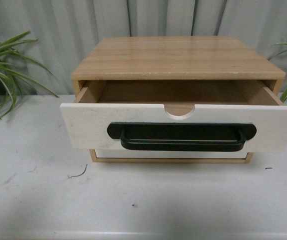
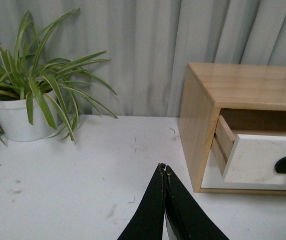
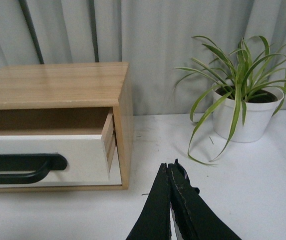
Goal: Pull drawer
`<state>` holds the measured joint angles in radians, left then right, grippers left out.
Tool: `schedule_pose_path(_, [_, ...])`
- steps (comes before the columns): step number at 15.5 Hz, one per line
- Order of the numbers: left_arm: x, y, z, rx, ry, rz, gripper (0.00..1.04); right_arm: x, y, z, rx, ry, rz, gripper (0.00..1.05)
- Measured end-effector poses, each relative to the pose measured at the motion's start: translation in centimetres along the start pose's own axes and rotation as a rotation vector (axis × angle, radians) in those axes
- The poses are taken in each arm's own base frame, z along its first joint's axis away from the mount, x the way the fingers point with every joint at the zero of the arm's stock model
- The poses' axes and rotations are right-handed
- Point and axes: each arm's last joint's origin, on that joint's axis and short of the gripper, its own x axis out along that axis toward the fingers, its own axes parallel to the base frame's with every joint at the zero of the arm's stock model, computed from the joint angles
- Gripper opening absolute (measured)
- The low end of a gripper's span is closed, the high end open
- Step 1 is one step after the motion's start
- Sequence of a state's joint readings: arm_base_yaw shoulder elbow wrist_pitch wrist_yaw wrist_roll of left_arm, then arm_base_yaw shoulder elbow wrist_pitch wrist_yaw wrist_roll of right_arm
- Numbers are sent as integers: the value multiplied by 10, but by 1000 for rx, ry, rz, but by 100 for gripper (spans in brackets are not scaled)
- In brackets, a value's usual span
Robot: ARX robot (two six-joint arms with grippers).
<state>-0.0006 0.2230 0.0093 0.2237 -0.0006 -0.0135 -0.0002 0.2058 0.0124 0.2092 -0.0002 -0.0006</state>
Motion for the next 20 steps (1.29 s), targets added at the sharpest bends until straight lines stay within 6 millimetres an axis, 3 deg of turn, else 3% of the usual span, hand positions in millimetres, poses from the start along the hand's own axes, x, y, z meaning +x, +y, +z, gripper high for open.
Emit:
schedule_pose_path(4, [-6,0,-2,0,19,1,2,-10,0,-7,0,55,1,2])
schedule_pose_path(5, [-12,0,-7,0,52,-2,2,-13,0,-1,0,-8,0,2])
schedule_pose_path(6, [-14,0,0,1,-10,-3,2,-13,0,-4,0,15,-2,2])
schedule_pose_path(12, [-14,0,-4,3,13,0,2,-13,0,-3,0,10,0,2])
schedule_pose_path(13, [-14,0,-4,3,13,0,5,-13,0,-3,0,10,0,6])
schedule_pose_path(20, [-14,0,-4,3,13,0,84,-13,0,-3,0,10,-1,89])
